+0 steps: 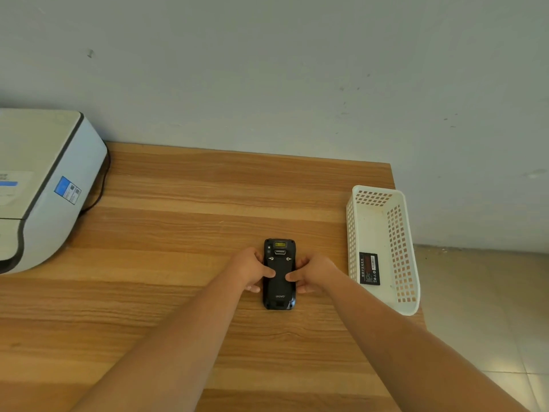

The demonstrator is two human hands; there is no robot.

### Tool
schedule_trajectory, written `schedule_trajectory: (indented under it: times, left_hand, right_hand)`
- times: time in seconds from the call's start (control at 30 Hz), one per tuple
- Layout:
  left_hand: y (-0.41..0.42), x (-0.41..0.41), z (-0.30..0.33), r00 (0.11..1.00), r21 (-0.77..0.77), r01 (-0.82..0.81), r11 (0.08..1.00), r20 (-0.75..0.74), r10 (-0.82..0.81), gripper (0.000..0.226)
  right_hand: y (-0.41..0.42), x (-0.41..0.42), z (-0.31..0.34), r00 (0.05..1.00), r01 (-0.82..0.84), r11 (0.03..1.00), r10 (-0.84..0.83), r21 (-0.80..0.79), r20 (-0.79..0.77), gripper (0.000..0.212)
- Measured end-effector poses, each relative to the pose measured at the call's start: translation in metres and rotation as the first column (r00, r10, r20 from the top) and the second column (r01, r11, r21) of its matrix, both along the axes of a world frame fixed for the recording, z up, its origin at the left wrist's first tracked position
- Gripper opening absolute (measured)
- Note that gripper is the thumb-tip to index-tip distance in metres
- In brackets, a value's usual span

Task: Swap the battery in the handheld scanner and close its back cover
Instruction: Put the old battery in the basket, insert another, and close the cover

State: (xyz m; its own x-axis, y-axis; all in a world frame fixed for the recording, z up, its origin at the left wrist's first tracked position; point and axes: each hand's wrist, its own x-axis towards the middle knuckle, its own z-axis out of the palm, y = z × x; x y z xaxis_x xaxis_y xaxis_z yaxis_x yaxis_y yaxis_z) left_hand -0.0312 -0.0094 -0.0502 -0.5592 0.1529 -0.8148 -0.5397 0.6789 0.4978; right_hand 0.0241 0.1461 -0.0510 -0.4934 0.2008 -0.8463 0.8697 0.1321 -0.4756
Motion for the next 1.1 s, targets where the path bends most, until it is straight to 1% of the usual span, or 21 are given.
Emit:
schedule_trajectory:
  times: [0.07, 0.17, 0.33, 0.37, 0.47, 0.5, 0.63, 0.77, 0.93, 1.03, 1.1]
  left_hand:
    - [0.002, -0.004, 0.004, 0.998, 0.031, -0.051, 0.998, 0.044, 0.05, 0.034]
    - [0.004, -0.006, 0.002, 0.999, 0.012, -0.046, 0.999, 0.029, 0.046, 0.02]
    - [0.007, -0.004, 0.003, 1.0, -0.023, -0.031, 0.999, 0.002, 0.031, 0.013]
    - [0.007, -0.004, 0.005, 1.0, -0.024, -0.02, 1.0, 0.008, 0.021, 0.015]
    - [0.008, -0.004, 0.008, 1.0, -0.037, -0.011, 0.999, 0.015, 0.012, 0.038]
    - [0.009, -0.004, 0.01, 1.0, -0.041, -0.011, 0.999, 0.01, 0.011, 0.041]
    - [0.012, -0.003, 0.01, 0.994, -0.126, 0.068, 0.99, -0.077, -0.078, 0.038]
    - [0.015, -0.004, 0.006, 0.993, -0.153, 0.046, 0.987, -0.102, -0.063, 0.039]
    - [0.015, 0.001, 0.002, 0.982, -0.137, 0.031, 0.99, -0.178, -0.055, 0.03]
    - [0.016, 0.007, 0.002, 0.966, -0.161, 0.04, 0.986, -0.247, -0.08, 0.026]
    - [0.016, 0.01, 0.003, 0.96, -0.144, 0.033, 0.989, -0.27, -0.071, 0.025]
  right_hand:
    - [0.002, -0.004, 0.006, 1.0, 0.015, 0.999, -0.014, -0.037, 0.02, 0.028]
    - [0.001, -0.008, 0.008, 0.999, 0.026, 1.0, -0.026, 0.008, 0.03, 0.017]
    - [-0.003, -0.012, 0.012, 0.997, -0.016, 0.997, 0.011, 0.072, 0.073, 0.017]
    - [-0.003, -0.012, 0.012, 0.997, -0.018, 0.997, 0.013, 0.073, 0.075, 0.019]
    - [-0.002, -0.011, 0.011, 0.999, 0.002, 0.998, -0.005, 0.069, 0.04, 0.028]
    - [-0.002, -0.011, 0.01, 1.0, 0.0, 0.997, -0.002, 0.073, 0.027, 0.029]
    - [-0.006, -0.01, 0.007, 1.0, -0.018, 0.994, 0.018, 0.111, -0.002, 0.028]
    - [-0.007, -0.014, 0.007, 0.996, -0.083, 0.982, 0.077, 0.167, 0.045, 0.036]
    - [-0.007, -0.017, 0.005, 0.998, -0.013, 0.992, 0.005, 0.127, 0.064, 0.031]
    - [-0.01, -0.014, 0.005, 1.0, -0.005, 0.988, 0.001, 0.152, 0.026, 0.032]
    - [-0.012, -0.008, 0.005, 1.0, 0.021, 0.989, -0.02, 0.149, -0.009, 0.029]
